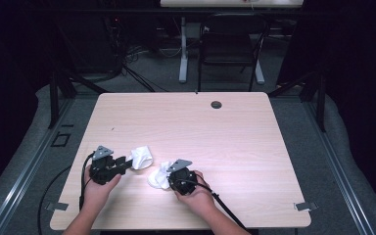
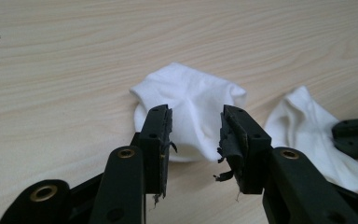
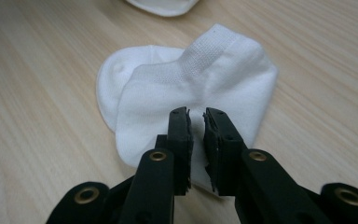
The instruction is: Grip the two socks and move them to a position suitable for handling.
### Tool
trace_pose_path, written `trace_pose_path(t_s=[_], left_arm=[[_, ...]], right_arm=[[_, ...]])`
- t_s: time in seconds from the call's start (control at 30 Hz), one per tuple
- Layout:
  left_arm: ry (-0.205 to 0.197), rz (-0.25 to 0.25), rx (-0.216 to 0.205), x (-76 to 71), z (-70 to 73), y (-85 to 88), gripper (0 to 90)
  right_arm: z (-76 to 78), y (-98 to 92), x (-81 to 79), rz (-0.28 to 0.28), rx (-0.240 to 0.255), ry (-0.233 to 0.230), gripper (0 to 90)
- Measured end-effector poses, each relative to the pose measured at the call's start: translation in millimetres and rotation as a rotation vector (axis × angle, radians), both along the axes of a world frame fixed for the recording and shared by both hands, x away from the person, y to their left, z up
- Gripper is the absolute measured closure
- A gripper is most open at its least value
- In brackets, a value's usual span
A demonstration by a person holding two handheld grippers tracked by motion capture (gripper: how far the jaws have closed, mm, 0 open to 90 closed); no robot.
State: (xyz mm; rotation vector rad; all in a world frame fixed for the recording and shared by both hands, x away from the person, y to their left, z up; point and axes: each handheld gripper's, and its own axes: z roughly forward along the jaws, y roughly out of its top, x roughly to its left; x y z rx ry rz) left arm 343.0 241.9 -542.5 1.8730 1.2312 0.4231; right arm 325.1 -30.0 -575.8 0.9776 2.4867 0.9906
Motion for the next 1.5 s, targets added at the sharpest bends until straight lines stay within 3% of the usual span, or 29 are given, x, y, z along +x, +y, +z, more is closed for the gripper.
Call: trace_pose_path(t_s=[0.07, 0.17, 0.4, 0.53, 0.63, 0.87, 1.07, 1.1, 1.5], left_arm=[[-0.003, 0.015, -0.010, 5.5, -1.0, -2.4, 59.8], [0.025, 0.030, -0.005, 14.0, -3.7, -4.8, 54.0], [0.078, 0.039, 0.003, 27.5, -13.9, -12.2, 55.1], [0.108, 0.008, 0.067, 33.0, -23.7, -20.7, 61.6], [0.114, -0.010, 0.088, 34.8, -27.5, -23.9, 65.4], [0.090, -0.054, 0.120, 34.5, -31.1, -38.7, 70.7], [0.090, -0.119, 0.130, 33.5, -30.3, -62.8, 70.6], [0.089, -0.144, 0.134, 33.5, -30.1, -73.4, 70.6], [0.073, -0.241, 0.142, 33.1, -30.4, -115.5, 70.2]], right_arm=[[0.1, -6.0, -5.5, -0.004, 0.004, 0.003, 80.9], [1.1, -16.1, -15.3, 0.004, -0.006, 0.010, 80.9], [2.5, -29.4, -27.7, 0.018, -0.011, 0.028, 81.3], [3.1, -36.7, -35.2, 0.020, -0.003, 0.040, 81.3], [3.6, -41.9, -40.1, 0.028, -0.008, 0.045, 81.3], [4.1, -53.8, -51.8, 0.029, -0.004, 0.060, 81.3], [5.1, -57.3, -61.8, 0.017, -0.008, 0.069, 81.0], [5.7, -58.2, -63.5, 0.011, -0.014, 0.074, 80.9], [3.0, -56.7, -69.6, -0.038, 0.033, 0.085, 80.6]])
